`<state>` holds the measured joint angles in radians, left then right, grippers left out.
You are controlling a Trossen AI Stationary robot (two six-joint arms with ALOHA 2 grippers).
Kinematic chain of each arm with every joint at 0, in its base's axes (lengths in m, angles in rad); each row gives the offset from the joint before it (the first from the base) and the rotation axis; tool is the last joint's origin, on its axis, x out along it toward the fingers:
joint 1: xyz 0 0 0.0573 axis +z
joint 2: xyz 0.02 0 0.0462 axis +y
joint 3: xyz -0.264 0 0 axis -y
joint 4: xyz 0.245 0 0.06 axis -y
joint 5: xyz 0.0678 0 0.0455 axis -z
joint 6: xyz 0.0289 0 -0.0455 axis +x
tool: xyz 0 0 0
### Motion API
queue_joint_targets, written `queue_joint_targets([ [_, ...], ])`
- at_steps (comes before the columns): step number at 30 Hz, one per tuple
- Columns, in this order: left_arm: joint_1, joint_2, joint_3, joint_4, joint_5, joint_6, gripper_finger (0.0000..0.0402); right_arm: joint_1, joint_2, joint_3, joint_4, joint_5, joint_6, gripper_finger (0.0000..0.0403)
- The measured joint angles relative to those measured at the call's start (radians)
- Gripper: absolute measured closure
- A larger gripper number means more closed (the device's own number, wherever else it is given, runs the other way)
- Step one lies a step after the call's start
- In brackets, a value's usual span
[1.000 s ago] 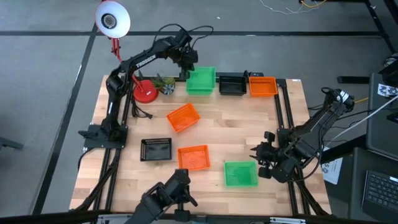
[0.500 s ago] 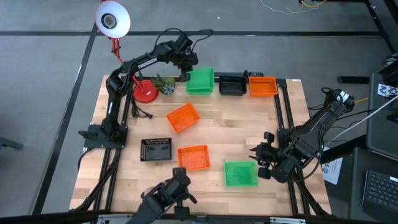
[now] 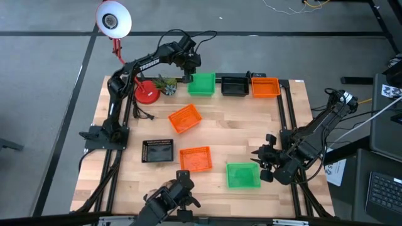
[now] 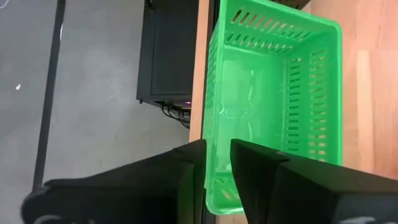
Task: Stack baskets by color
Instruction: Stack the middle green bin on top of the top green bin
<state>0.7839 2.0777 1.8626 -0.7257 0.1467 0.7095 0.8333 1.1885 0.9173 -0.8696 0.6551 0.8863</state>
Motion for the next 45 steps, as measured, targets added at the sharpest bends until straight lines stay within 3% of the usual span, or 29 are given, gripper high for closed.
queue_joint_targets([
  [9,-0.033,0.000,0.000,0.041,-0.043,-0.069,0.0333,0.000,0.000,0.000,-0.001,-0.002,0.000,0.0280],
  [11,-0.064,0.000,0.000,0.060,-0.156,-0.054,0.0340,0.000,0.000,0.000,-0.001,-0.002,0.000,0.0280],
  [15,-0.156,0.000,0.000,0.102,-0.537,0.080,0.0360,0.000,0.000,0.000,-0.001,-0.002,0.000,0.0280],
  [17,-0.202,0.000,0.000,0.127,-0.619,0.135,0.0373,0.000,0.000,0.000,-0.001,-0.002,0.000,0.0280],
  [21,-0.253,-0.001,-0.039,0.266,-0.620,0.157,0.0397,0.000,0.000,0.000,-0.001,-0.002,0.000,0.0280],
  [24,-0.257,-0.001,-0.126,0.414,-0.669,0.141,0.0399,0.000,0.000,0.000,-0.002,-0.002,0.000,0.0280],
  [29,-0.254,-0.001,-0.235,0.515,-0.696,0.138,0.0401,0.000,0.000,0.000,-0.002,-0.013,0.000,0.0280],
  [38,-0.226,0.000,-0.283,0.551,-0.708,0.152,0.0401,0.000,0.000,0.000,0.000,-0.021,0.002,0.0280],
  [45,-0.212,0.009,-0.283,0.517,-0.646,0.120,0.0401,0.000,0.000,0.000,0.010,-0.021,0.002,0.0280],
])
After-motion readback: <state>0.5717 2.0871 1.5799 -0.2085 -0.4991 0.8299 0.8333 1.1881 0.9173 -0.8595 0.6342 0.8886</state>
